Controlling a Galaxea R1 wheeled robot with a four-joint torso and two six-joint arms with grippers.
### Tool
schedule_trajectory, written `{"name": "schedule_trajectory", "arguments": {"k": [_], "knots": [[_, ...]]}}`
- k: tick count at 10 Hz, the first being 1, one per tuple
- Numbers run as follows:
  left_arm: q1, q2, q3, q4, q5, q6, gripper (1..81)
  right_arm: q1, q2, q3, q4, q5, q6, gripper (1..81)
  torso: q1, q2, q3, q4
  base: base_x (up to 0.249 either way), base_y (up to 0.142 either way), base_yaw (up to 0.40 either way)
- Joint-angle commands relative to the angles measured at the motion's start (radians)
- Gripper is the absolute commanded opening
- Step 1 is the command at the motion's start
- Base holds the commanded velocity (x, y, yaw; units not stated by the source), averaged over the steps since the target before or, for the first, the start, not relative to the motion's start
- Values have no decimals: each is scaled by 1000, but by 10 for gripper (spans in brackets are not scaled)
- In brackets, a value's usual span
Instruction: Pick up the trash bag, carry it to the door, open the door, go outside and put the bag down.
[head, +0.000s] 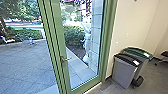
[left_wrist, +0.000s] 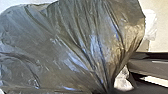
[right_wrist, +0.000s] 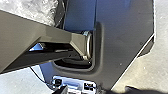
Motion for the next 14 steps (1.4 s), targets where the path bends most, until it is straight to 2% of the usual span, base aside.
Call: {"name": "schedule_trajectory", "arguments": {"k": [1, 5, 14], "knots": [[-36, -4, 2, 6, 62, 10, 10, 31, 9, 5, -12, -65, -7, 811, 0, 0, 0, 0, 135, 66, 0], [-36, -4, 2, 6, 62, 10, 10, 33, 7, 5, -14, -65, -7, 811, 0, 0, 0, 0, 135, 69, 0], [-33, -4, 2, 7, 56, 12, 10, 31, 8, 4, -12, -65, -7, 811, 0, 0, 0, 0, 132, 0, 0]]}}
